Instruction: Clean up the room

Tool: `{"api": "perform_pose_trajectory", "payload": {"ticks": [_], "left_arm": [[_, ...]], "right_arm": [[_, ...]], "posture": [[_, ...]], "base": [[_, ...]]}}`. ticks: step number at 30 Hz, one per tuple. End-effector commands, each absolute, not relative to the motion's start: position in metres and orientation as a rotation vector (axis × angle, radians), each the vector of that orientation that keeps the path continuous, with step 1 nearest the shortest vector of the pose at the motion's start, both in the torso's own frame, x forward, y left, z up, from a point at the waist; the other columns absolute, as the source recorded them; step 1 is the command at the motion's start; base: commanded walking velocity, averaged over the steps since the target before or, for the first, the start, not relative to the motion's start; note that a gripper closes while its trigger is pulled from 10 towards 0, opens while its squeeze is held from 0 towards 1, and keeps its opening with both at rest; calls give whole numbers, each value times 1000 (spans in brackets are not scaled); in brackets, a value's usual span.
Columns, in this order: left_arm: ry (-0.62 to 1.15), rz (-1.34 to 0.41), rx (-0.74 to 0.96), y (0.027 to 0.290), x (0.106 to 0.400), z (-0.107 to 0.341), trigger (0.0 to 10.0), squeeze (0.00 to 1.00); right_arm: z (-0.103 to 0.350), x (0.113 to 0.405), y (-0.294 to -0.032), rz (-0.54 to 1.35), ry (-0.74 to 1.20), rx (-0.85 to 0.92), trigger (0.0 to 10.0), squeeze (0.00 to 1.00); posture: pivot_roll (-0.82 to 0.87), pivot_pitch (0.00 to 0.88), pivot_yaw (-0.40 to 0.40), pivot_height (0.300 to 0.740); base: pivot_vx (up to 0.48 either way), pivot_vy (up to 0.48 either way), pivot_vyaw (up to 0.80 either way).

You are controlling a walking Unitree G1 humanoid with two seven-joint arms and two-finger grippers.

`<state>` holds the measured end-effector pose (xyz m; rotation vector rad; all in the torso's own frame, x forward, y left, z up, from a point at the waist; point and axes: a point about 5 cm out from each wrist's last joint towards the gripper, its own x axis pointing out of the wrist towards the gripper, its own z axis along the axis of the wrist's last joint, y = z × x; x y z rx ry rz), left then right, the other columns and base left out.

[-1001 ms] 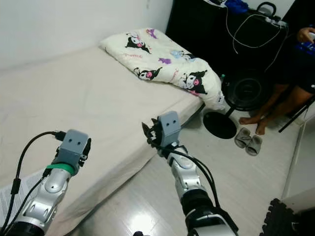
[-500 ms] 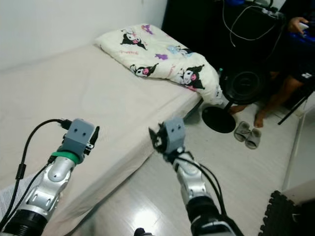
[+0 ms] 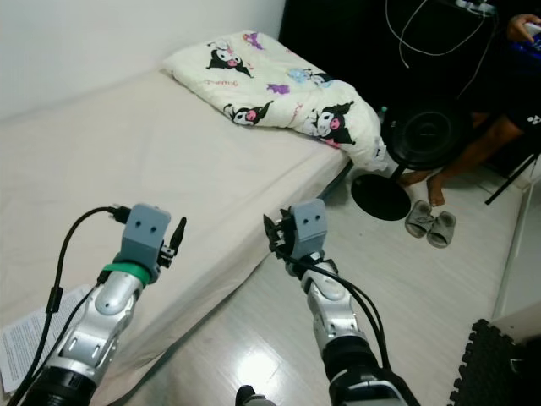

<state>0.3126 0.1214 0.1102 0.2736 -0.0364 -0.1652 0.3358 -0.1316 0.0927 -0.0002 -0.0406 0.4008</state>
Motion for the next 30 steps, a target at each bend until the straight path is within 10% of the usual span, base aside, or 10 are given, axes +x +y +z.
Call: {"api": "perform_pose_trajectory", "payload": {"ticks": [1,30], "left_arm": [[-7,-168,272,122,311,104,10000,0],[-8,-165,253,110,313,106,10000,0]], "right_arm": [[90,334,-131,391,-36,4,10000,0],[96,336,-133,400,-50,-21,10000,0]], "posture": [[36,30,-59,723],[30,34,-90,723]], "base": [[0,0,0],[0,0,423]]}}
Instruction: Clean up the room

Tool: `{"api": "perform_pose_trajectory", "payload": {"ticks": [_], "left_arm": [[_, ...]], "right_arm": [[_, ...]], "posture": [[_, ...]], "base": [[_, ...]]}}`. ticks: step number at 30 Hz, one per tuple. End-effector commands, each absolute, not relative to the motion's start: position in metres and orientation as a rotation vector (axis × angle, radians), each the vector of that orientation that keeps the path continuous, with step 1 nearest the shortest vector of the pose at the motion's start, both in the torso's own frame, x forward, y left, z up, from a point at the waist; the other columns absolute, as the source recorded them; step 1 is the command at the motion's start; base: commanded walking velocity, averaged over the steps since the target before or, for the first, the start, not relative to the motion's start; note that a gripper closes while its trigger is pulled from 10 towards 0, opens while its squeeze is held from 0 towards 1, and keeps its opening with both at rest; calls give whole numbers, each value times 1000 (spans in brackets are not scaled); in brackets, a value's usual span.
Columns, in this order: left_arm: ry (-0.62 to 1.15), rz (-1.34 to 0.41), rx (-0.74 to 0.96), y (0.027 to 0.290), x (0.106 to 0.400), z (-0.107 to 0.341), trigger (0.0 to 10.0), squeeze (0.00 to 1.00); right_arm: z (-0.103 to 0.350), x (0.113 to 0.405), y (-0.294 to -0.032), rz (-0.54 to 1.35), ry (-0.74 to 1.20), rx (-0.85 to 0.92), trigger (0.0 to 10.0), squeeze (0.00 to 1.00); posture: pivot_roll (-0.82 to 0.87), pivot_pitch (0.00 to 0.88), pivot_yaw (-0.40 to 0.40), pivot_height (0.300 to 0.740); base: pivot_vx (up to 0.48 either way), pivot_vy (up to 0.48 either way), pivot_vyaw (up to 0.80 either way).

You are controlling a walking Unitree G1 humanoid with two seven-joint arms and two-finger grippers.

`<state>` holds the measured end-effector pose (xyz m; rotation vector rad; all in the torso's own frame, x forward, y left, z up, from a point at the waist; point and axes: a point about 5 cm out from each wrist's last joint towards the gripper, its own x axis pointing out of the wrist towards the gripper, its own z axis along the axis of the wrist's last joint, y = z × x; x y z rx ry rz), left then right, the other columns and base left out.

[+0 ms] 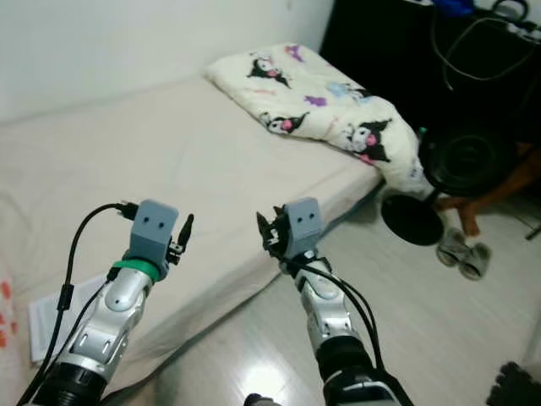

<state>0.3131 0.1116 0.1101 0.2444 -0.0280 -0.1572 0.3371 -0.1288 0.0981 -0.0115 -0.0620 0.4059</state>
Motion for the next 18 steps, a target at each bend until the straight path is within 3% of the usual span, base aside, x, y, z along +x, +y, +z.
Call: {"api": "perform_pose_trajectory", "payload": {"ticks": [1,3,12,18], "left_arm": [[-8,-165,253,110,313,106,10000,0],[-5,-167,255,111,312,105,10000,0],[-1,-172,261,110,312,104,10000,0],[-2,-175,262,110,313,105,10000,0]], "right_arm": [[96,336,-133,400,-50,-21,10000,0],[96,337,-133,397,-50,-20,10000,0],[93,334,-132,395,-45,-17,10000,0],[95,335,-132,395,-51,-17,10000,0]], "posture": [[30,34,-90,723],[27,36,-87,723],[26,37,-83,723],[26,37,-82,723]], "base": [[0,0,800],[0,0,641],[0,0,0],[0,0,602]]}}
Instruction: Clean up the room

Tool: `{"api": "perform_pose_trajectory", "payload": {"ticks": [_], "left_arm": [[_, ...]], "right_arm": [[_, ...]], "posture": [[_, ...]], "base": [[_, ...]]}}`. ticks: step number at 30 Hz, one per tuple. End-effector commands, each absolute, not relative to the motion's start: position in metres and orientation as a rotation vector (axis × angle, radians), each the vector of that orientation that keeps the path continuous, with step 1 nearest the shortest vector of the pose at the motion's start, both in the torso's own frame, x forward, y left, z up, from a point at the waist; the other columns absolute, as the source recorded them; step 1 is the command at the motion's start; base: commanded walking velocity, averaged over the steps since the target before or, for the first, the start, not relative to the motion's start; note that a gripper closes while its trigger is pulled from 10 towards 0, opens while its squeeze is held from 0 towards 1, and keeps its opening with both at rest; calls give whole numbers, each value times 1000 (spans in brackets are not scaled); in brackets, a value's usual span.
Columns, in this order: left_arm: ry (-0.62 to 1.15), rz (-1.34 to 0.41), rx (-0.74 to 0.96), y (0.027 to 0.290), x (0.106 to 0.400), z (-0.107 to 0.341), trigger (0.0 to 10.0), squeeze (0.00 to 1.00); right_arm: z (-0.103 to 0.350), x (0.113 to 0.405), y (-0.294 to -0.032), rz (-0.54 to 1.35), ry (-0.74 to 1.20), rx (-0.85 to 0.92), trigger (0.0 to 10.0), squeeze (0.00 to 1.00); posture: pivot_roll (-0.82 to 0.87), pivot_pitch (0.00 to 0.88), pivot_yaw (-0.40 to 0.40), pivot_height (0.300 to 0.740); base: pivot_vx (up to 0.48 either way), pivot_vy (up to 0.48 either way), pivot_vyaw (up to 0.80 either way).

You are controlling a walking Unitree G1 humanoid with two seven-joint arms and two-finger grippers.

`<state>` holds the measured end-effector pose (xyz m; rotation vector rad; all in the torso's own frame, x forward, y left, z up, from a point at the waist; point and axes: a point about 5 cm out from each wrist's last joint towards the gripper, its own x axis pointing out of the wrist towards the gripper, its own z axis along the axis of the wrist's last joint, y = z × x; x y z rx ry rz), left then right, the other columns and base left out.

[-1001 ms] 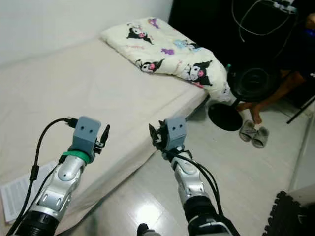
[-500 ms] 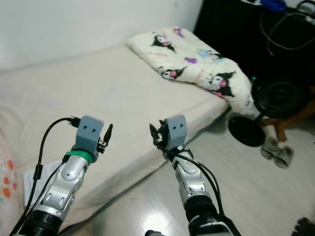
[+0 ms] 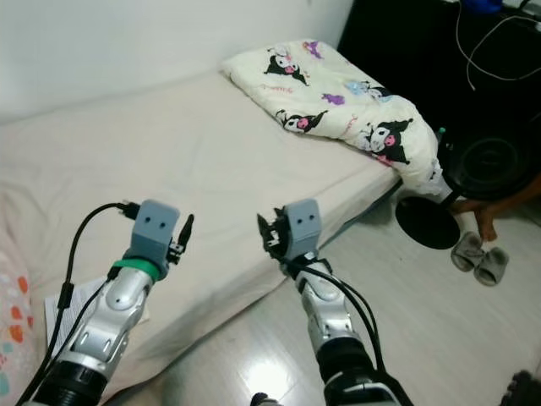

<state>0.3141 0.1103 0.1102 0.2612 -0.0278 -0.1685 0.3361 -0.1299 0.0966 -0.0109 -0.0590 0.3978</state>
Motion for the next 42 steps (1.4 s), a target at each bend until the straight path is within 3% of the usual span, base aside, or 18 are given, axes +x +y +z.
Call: {"api": "perform_pose_trajectory", "payload": {"ticks": [1,42], "left_arm": [[-2,-176,263,109,313,104,10000,0],[-24,-203,264,106,315,109,10000,0]], "right_arm": [[95,335,-132,395,-51,-17,10000,0],[96,333,-133,381,-71,11,10000,0]], "posture": [[26,36,-82,723],[14,13,-66,723]], "base": [[0,0,750],[0,0,51]]}}
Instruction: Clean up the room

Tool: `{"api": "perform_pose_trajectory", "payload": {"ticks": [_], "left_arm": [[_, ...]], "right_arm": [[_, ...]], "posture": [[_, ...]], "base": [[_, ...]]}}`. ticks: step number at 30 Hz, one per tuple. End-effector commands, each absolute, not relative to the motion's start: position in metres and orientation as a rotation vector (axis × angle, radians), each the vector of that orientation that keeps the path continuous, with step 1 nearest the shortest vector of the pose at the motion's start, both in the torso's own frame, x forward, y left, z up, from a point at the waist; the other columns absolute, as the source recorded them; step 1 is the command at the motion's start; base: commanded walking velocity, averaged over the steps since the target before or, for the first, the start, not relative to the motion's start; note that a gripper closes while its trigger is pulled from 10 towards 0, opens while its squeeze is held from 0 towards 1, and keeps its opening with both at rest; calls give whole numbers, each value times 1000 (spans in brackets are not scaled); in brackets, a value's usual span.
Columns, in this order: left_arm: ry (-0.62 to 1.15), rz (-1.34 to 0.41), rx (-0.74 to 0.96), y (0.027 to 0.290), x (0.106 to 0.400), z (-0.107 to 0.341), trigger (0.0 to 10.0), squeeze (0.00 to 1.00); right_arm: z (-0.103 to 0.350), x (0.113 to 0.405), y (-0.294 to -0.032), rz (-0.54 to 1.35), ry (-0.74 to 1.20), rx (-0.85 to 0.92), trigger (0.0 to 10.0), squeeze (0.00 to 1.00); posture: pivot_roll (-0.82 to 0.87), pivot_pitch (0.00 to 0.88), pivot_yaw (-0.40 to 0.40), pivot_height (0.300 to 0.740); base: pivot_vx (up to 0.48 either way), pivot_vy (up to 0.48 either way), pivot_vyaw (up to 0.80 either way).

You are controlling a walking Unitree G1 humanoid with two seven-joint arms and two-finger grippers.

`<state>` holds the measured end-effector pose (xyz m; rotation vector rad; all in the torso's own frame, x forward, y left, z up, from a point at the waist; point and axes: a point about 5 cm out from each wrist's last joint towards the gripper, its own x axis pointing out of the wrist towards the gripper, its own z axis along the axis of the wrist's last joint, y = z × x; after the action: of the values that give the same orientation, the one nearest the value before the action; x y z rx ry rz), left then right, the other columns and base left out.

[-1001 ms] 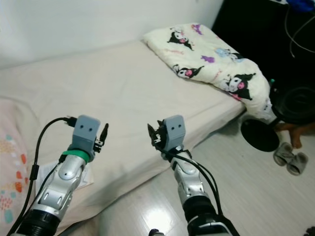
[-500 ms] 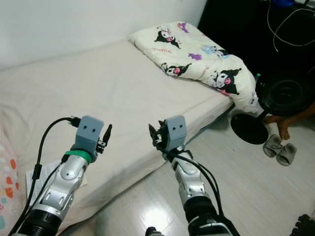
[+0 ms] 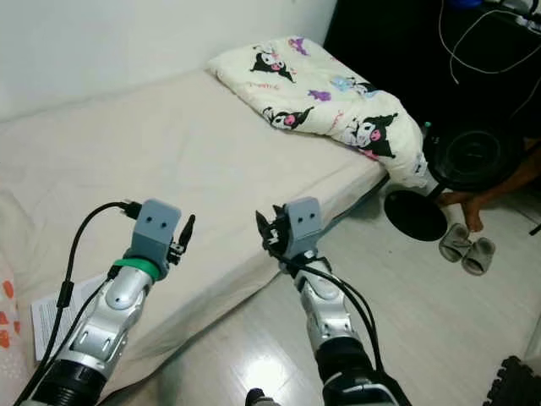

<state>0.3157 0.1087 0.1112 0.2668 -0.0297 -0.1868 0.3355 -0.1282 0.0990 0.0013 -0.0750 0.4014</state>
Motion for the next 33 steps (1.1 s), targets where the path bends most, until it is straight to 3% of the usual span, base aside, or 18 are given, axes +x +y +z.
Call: {"api": "perform_pose_trajectory", "payload": {"ticks": [1,19,27,33], "left_arm": [[-25,-203,263,106,315,109,10000,0],[-21,-240,273,101,315,105,10000,0],[-13,-201,262,110,311,102,10000,0],[0,-207,242,103,306,98,10000,0]], "right_arm": [[96,333,-133,381,-73,11,10000,0],[105,338,-135,372,-104,0,10000,0],[99,333,-127,404,-86,4,10000,0],[97,332,-130,407,-74,-7,10000,0]], "posture": [[14,13,-66,723],[15,0,-51,723],[15,1,-76,723],[9,3,-87,723]], "base": [[0,0,0],[0,0,0],[0,0,0],[0,0,0]]}}
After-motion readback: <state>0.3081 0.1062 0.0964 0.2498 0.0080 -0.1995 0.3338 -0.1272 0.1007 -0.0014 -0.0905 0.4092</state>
